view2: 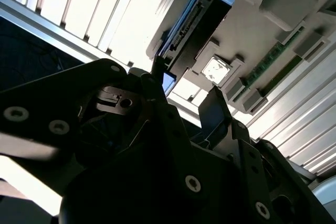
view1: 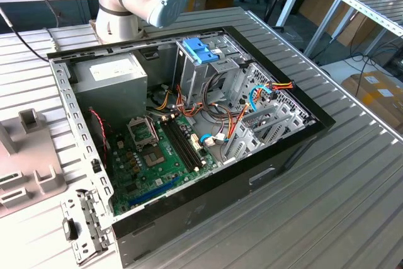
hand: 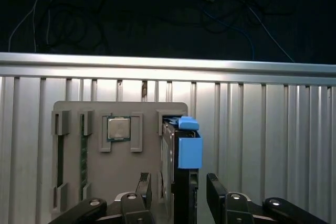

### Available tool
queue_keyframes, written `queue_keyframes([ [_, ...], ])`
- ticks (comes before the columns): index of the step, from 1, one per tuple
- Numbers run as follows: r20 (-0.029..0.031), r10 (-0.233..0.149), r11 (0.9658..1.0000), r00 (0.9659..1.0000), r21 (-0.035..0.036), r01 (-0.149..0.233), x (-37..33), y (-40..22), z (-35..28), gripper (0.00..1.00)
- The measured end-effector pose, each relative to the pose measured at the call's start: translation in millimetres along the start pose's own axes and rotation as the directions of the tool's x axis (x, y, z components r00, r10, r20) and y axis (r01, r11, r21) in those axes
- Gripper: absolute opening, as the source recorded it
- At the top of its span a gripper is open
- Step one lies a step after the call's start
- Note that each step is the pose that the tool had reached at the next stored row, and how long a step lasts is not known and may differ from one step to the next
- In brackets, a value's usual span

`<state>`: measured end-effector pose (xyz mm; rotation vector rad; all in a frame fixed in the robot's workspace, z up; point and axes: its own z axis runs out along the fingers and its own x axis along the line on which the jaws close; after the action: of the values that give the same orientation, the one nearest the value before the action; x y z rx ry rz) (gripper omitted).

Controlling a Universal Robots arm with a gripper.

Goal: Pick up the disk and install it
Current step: 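Pick up the disk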

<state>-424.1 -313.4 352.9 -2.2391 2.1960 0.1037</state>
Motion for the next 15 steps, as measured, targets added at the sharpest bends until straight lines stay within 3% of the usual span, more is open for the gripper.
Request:
queue_keyframes([
  [15,0.0007,0.000,1.0000,1.0000,-0.0001,0.000,-7.9,3.4,6.8,0.54],
])
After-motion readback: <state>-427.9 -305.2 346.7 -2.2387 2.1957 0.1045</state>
